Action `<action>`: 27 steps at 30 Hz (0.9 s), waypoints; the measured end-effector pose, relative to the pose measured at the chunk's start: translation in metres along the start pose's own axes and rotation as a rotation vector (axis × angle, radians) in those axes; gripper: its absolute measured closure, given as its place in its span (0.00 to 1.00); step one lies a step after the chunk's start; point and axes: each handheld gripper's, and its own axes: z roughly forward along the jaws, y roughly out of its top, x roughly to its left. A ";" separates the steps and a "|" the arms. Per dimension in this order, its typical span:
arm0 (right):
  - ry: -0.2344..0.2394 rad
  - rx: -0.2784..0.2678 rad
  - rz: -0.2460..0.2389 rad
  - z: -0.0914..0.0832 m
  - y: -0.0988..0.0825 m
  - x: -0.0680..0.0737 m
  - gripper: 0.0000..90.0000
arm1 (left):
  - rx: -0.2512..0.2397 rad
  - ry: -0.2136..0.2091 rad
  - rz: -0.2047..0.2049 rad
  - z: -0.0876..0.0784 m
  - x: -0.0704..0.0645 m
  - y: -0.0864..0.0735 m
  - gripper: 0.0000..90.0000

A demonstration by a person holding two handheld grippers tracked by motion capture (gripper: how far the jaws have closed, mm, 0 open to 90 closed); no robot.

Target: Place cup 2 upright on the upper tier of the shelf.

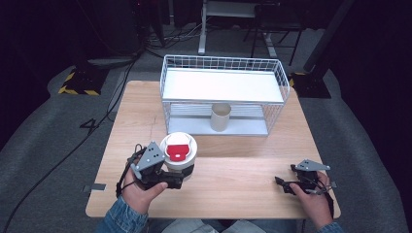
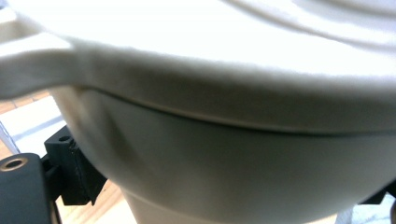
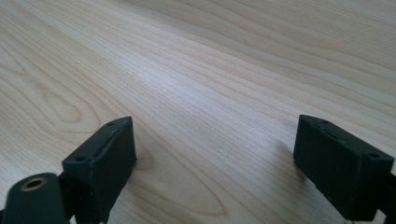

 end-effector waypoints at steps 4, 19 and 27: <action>0.000 0.000 0.000 0.000 0.000 0.000 0.15 | -0.012 -0.003 0.003 0.001 0.005 0.011 0.10; 0.000 -0.001 0.001 0.000 0.000 0.000 0.15 | -0.058 0.001 0.001 0.002 0.022 0.051 0.10; 0.000 -0.001 0.001 0.000 0.000 0.000 0.15 | -0.074 0.005 -0.003 0.005 0.029 0.068 0.10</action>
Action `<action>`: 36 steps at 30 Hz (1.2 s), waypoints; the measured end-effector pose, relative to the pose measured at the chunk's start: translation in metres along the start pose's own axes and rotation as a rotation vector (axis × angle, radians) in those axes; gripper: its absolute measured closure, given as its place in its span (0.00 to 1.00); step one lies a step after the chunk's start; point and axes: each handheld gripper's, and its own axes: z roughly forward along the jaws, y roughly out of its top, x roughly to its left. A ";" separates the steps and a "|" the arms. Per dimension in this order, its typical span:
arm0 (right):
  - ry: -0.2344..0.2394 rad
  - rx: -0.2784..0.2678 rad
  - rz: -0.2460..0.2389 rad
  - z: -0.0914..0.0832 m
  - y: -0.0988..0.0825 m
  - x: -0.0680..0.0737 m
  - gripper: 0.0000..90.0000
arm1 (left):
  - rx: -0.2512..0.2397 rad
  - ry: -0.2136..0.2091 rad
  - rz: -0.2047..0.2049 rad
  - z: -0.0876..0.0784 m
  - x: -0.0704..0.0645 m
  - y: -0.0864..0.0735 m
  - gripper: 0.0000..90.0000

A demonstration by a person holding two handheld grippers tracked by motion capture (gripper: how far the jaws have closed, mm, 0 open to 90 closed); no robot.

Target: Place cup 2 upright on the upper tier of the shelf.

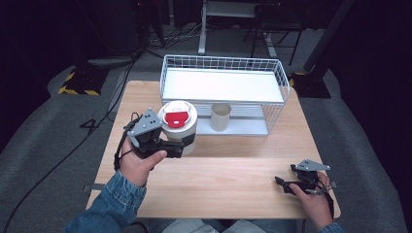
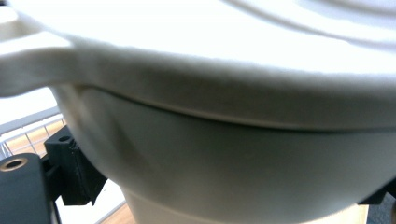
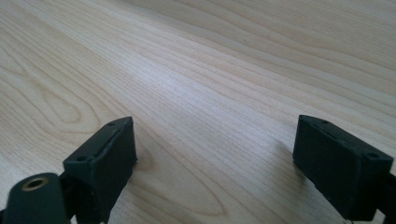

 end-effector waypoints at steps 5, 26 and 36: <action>0.000 0.000 0.000 0.000 0.000 0.000 0.15 | -0.014 0.008 0.006 0.007 0.007 0.010 0.10; -0.001 0.000 0.000 0.000 0.000 0.000 0.15 | -0.018 0.008 0.003 0.029 0.021 0.042 0.10; -0.001 0.000 -0.001 0.000 0.000 0.000 0.15 | -0.009 0.011 0.003 0.045 0.029 0.062 0.10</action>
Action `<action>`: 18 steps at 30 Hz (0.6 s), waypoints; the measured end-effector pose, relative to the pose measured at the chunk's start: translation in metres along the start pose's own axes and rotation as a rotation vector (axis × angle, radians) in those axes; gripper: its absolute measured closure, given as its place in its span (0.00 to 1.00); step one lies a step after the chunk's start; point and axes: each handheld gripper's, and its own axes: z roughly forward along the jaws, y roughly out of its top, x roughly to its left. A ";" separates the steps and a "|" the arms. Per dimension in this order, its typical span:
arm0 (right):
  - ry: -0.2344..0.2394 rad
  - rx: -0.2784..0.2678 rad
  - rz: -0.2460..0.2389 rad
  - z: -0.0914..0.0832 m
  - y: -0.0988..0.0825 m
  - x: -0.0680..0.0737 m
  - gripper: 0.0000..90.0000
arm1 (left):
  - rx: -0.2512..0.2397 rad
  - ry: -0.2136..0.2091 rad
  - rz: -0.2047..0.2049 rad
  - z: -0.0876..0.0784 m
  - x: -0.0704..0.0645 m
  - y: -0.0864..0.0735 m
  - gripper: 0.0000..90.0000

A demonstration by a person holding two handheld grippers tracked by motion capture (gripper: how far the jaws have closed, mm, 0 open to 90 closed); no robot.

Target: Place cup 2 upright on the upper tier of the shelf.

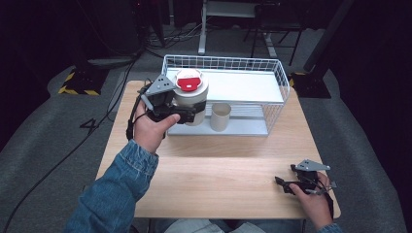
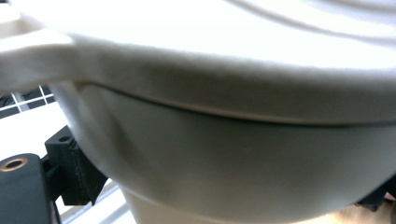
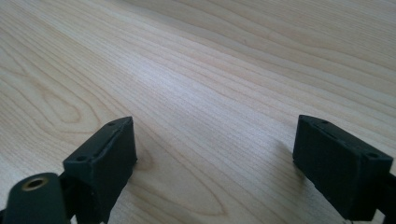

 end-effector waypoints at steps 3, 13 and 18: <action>0.002 -0.001 0.000 0.000 0.000 0.000 0.15 | -0.007 0.020 0.008 0.004 0.002 0.007 0.10; 0.001 -0.001 0.000 0.000 0.000 0.000 0.15 | -0.045 0.057 0.008 0.017 0.008 0.024 0.10; 0.001 -0.001 0.000 0.000 0.000 0.000 0.15 | -0.048 0.068 -0.007 0.027 0.012 0.031 0.10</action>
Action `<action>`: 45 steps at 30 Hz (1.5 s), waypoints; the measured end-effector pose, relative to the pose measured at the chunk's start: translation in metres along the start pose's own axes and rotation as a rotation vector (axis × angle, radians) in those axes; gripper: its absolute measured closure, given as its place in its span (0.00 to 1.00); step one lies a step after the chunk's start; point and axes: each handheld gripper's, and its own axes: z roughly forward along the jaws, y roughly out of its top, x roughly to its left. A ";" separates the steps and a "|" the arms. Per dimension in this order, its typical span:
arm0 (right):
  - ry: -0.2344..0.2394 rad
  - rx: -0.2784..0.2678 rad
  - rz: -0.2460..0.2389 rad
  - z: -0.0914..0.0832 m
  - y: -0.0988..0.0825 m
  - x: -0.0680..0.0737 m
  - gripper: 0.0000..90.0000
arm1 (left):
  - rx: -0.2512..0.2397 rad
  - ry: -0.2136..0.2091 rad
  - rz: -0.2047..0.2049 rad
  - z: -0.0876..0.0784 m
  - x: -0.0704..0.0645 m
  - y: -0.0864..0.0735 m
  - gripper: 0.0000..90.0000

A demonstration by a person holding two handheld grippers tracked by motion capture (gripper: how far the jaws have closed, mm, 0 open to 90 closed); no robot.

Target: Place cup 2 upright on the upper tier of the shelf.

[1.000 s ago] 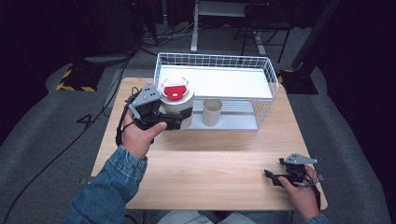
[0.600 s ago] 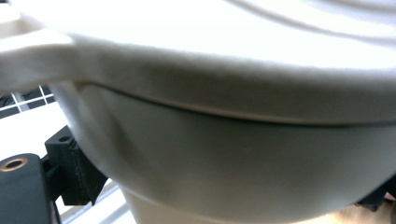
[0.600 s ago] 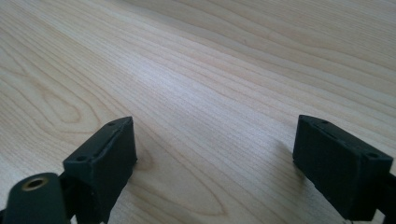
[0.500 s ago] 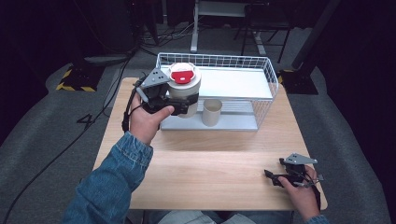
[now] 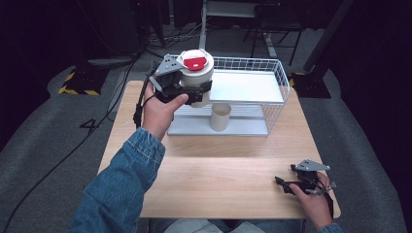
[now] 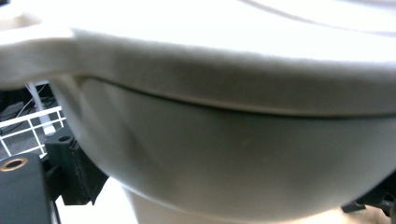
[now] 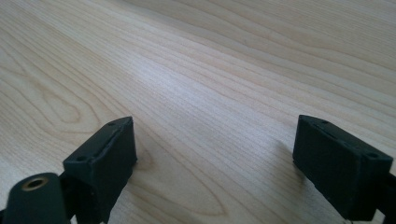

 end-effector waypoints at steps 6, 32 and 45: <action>0.000 0.000 0.000 0.000 0.000 0.000 0.15 | -0.011 0.015 0.001 0.015 0.001 0.008 0.10; 0.000 -0.002 0.003 0.000 0.000 0.000 0.15 | -0.011 0.105 -0.033 0.087 0.010 0.012 0.10; 0.001 -0.003 0.000 0.000 0.000 0.000 0.16 | 0.009 0.123 -0.054 0.114 0.008 0.005 0.10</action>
